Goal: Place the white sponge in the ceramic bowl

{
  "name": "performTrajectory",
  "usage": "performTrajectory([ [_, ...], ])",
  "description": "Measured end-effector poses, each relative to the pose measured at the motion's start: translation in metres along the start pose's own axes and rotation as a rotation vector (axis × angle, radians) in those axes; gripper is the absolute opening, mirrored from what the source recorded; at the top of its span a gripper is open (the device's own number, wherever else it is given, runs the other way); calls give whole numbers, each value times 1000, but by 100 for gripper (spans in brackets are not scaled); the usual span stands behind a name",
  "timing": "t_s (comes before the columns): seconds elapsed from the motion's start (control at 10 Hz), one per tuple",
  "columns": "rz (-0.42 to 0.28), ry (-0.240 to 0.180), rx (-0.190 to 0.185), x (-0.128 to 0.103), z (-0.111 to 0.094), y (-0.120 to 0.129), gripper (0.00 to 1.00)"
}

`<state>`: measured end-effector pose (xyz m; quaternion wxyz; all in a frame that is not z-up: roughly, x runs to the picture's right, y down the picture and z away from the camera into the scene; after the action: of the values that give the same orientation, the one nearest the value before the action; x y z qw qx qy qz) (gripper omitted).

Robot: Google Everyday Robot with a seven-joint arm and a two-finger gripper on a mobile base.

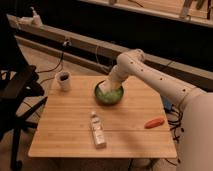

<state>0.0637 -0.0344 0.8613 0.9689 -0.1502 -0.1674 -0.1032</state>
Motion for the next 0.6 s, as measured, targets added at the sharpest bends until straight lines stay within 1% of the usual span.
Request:
performTrajectory([
  [0.1, -1, 0, 1, 2, -1, 1, 41],
  [0.5, 2, 3, 3, 0, 1, -2, 76],
  [0.6, 5, 6, 4, 1, 0, -2, 80],
])
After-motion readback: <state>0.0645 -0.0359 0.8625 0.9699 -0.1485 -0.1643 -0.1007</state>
